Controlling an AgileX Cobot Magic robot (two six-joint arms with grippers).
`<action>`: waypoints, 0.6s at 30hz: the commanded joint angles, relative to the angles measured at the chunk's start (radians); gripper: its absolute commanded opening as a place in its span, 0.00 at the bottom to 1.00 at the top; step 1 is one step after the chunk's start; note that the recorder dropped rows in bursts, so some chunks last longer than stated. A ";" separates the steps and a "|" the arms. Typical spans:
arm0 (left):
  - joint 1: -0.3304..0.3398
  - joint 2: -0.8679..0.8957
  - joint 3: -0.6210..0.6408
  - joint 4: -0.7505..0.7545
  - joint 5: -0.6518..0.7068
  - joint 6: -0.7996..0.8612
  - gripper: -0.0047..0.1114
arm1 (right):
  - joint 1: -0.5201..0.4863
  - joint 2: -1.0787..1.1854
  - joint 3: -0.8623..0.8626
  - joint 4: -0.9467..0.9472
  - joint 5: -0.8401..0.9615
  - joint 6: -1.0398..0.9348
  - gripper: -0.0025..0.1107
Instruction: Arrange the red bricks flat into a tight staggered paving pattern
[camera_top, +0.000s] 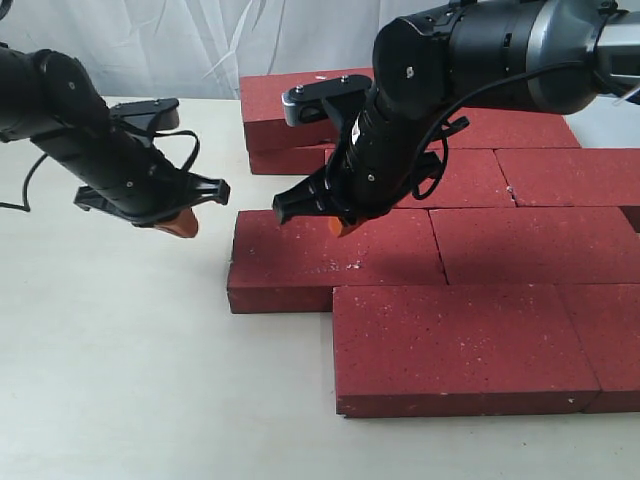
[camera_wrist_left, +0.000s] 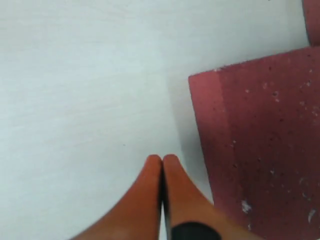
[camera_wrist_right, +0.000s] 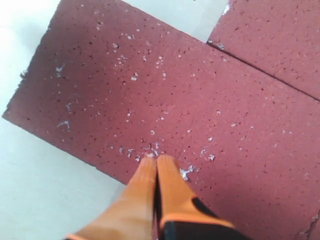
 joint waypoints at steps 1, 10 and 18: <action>0.047 -0.032 -0.008 -0.016 -0.002 -0.007 0.04 | -0.005 -0.009 -0.001 -0.001 -0.018 -0.001 0.01; 0.064 -0.099 -0.008 -0.069 -0.051 -0.007 0.04 | -0.005 -0.009 -0.001 0.042 -0.021 -0.001 0.01; 0.064 -0.174 -0.008 -0.062 -0.056 -0.001 0.04 | -0.016 -0.009 -0.001 0.046 -0.017 -0.001 0.01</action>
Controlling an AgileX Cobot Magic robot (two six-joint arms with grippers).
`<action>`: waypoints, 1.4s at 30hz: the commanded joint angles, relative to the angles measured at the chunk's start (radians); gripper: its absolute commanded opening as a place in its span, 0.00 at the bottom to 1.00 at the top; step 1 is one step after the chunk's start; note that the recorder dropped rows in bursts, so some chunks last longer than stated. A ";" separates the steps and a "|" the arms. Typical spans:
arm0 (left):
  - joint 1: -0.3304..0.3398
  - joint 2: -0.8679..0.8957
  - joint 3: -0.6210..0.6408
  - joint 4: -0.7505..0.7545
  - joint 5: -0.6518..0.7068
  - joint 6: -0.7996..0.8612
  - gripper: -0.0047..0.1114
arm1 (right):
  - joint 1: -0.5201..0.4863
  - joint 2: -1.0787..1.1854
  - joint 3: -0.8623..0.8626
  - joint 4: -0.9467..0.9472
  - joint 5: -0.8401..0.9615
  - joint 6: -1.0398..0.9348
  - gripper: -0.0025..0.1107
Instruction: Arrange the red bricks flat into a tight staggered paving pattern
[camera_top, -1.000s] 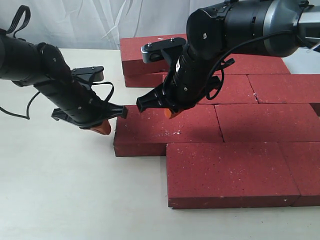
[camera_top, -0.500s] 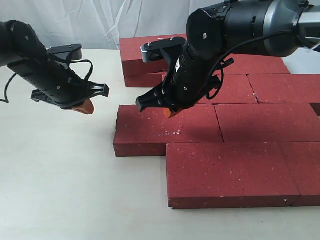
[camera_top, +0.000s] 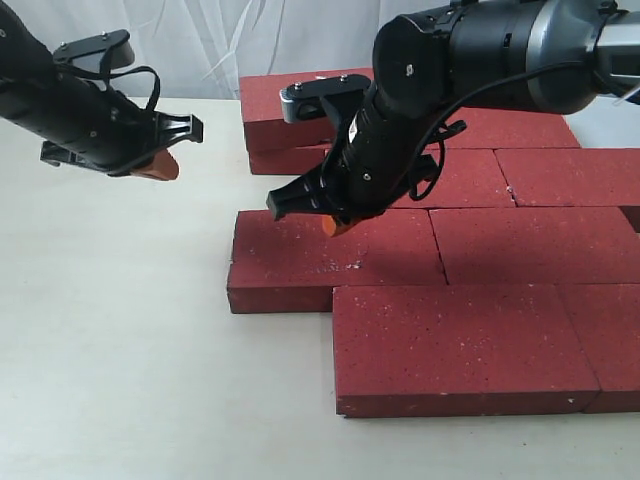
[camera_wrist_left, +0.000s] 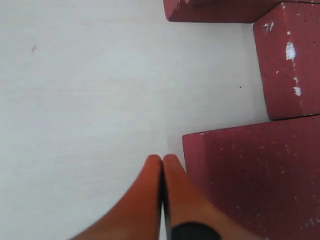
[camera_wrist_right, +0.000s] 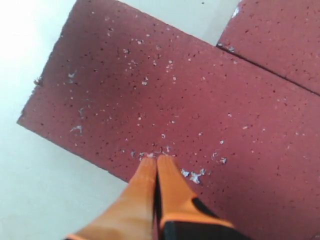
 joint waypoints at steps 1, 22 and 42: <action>0.002 -0.048 -0.004 -0.007 0.001 0.003 0.04 | -0.019 -0.009 -0.001 -0.004 -0.002 -0.001 0.01; 0.002 -0.079 -0.004 0.090 -0.014 0.003 0.04 | -0.256 -0.009 -0.001 0.122 -0.102 -0.098 0.01; 0.002 -0.030 -0.004 0.110 -0.180 0.003 0.04 | -0.256 -0.009 -0.020 0.078 -0.213 -0.109 0.01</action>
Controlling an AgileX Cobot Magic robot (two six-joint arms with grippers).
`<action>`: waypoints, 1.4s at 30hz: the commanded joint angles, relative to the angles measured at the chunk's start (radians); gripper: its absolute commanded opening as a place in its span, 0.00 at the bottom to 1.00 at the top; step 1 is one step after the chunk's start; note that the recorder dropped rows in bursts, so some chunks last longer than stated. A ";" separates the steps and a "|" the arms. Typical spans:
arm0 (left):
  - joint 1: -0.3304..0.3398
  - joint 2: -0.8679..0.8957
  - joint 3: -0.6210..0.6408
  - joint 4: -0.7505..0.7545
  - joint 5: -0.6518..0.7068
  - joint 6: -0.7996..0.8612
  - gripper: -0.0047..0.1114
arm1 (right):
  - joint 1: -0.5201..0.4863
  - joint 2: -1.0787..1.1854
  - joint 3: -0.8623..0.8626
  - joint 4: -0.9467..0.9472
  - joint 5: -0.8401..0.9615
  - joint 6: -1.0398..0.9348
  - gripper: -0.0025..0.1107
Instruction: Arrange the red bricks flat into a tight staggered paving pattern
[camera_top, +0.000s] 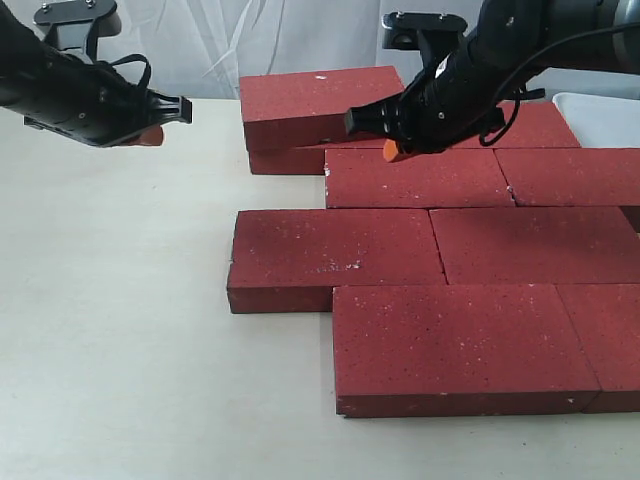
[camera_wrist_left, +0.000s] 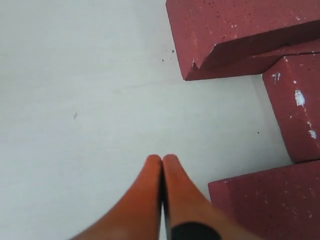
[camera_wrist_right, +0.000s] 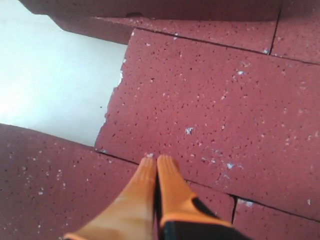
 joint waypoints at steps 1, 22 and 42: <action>0.002 0.001 -0.004 0.002 -0.050 0.000 0.04 | -0.005 -0.009 -0.020 -0.022 -0.030 -0.009 0.01; 0.002 0.240 -0.207 -0.024 -0.102 -0.004 0.04 | -0.120 -0.009 -0.022 -0.076 -0.141 0.029 0.01; 0.002 0.348 -0.363 -0.133 -0.036 -0.008 0.04 | -0.196 0.153 -0.341 -0.062 0.015 0.029 0.01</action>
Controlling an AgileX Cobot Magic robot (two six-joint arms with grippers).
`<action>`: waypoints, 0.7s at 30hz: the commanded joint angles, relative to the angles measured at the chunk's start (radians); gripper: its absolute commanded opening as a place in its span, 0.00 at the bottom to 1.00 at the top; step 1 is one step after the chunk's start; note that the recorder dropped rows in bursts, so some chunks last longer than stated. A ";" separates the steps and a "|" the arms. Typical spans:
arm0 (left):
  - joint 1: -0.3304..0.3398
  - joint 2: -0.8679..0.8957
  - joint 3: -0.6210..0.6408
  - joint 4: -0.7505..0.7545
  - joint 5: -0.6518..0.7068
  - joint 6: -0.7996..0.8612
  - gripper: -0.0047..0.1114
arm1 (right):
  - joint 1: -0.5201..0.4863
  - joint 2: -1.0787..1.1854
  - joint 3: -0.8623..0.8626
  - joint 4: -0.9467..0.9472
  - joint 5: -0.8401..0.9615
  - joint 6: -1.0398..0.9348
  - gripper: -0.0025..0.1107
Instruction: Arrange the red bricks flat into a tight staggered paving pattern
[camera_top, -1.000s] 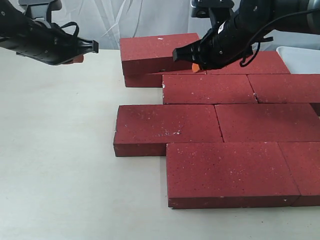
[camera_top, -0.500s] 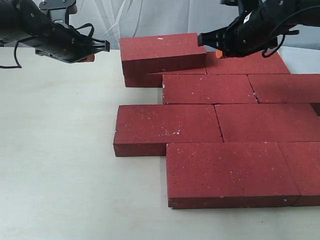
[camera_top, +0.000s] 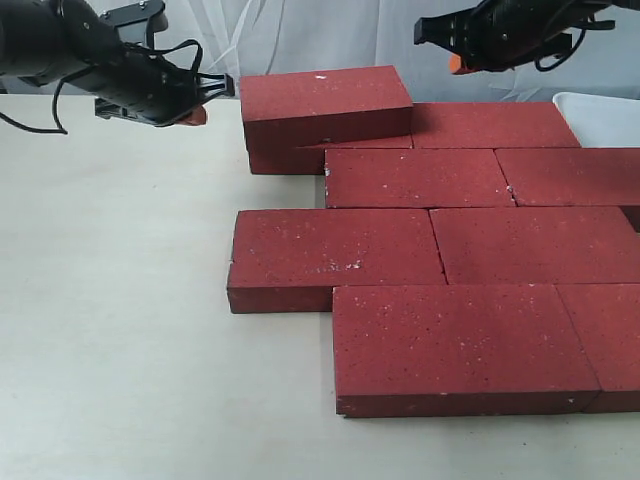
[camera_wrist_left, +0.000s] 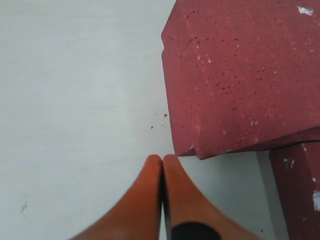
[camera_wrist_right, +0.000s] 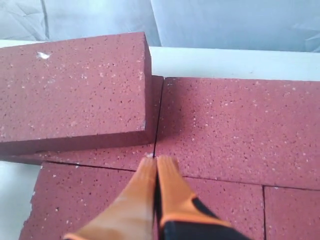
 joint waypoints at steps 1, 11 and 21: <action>0.002 -0.002 -0.031 -0.016 0.006 -0.008 0.04 | -0.006 0.078 -0.139 0.005 0.079 -0.001 0.01; 0.042 0.018 -0.102 -0.010 0.027 -0.062 0.04 | -0.006 0.216 -0.296 0.005 0.126 -0.001 0.01; 0.090 0.166 -0.289 -0.010 0.168 -0.150 0.04 | -0.013 0.357 -0.462 -0.013 0.182 -0.001 0.01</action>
